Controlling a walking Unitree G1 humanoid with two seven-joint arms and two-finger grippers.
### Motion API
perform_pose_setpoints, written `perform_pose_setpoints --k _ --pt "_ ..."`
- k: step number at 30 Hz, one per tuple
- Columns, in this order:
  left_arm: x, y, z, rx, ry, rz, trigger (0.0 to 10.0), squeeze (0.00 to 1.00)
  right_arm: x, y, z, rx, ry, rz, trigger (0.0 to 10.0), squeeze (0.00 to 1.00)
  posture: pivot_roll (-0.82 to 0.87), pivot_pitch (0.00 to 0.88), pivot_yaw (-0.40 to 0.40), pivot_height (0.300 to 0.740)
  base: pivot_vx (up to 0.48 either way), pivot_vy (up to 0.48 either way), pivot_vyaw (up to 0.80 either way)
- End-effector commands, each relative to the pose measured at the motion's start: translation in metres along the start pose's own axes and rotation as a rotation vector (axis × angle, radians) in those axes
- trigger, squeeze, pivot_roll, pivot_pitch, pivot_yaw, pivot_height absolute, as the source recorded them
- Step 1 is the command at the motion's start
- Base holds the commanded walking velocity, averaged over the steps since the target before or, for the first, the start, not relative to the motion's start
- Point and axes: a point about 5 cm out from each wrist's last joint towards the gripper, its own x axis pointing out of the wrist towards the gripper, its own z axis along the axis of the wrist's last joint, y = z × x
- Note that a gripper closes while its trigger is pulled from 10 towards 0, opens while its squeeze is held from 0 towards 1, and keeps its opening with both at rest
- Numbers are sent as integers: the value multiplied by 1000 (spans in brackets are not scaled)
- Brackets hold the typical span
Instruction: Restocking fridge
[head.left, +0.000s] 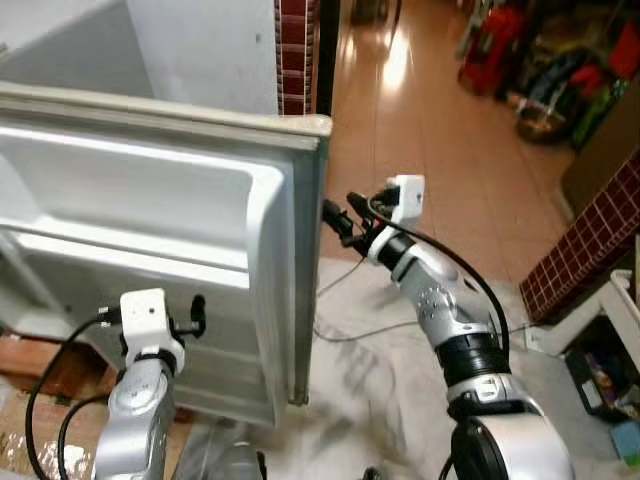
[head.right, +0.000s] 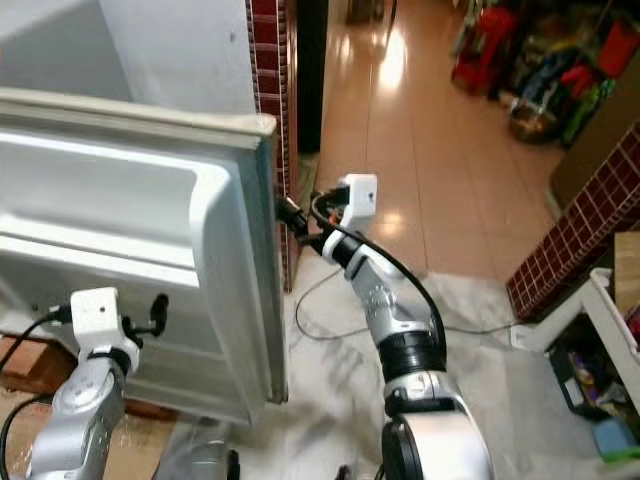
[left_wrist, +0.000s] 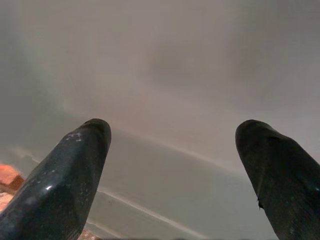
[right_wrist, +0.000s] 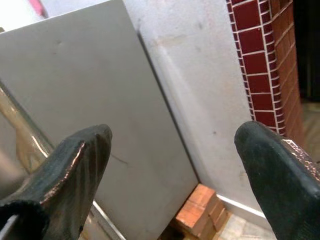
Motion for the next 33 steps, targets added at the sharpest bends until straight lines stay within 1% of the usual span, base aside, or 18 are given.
perform_pose_setpoints --k 1,6,10,11,15,19,21,22,23,29,32,33 --pt "1 -1 1 -4 -10 -8 10000 0 15 24 4 -22 -6 105 10000 0 142 53 -26 740 0 0 0" --pt "1 -2 1 -19 -10 -5 10000 0 14 22 4 -30 -6 103 10000 0 139 52 -30 740 0 0 0" --pt "0 -2 0 -23 -8 -4 10000 0 14 28 2 -23 -1 150 10000 0 141 52 -31 740 0 0 559" --pt "1 -2 0 -21 -1 -3 10000 0 13 32 1 -22 8 181 10000 0 141 52 -33 740 0 390 550" --pt "1 -1 -1 -19 5 2 10000 0 13 32 0 -34 13 182 10000 0 141 52 -33 740 0 420 566" --pt "2 -2 -1 -8 6 -8 10000 0 13 31 1 -29 10 181 10000 0 139 51 -34 740 0 325 0" --pt "2 -3 -1 -12 4 -10 10000 0 12 33 1 -32 9 204 10000 0 137 50 -31 740 0 480 291" --pt "2 -3 -1 -14 3 -9 10000 0 11 34 1 -32 11 215 10000 0 137 50 -31 740 0 0 688" --pt "3 -3 0 -15 2 -7 10000 0 11 34 -1 -19 18 216 10000 0 137 49 -30 740 0 0 0" --pt "3 -2 1 -3 -4 -6 10000 0 11 33 -1 -20 20 222 10000 0 137 48 -29 740 0 0 0" --pt "3 -2 1 -5 -8 -5 10000 0 9 35 0 -30 25 251 10000 0 137 48 -29 740 0 0 0" --pt "3 -1 1 -7 -11 -1 10000 0 7 36 1 -54 28 270 10000 0 137 48 -30 740 0 0 800"
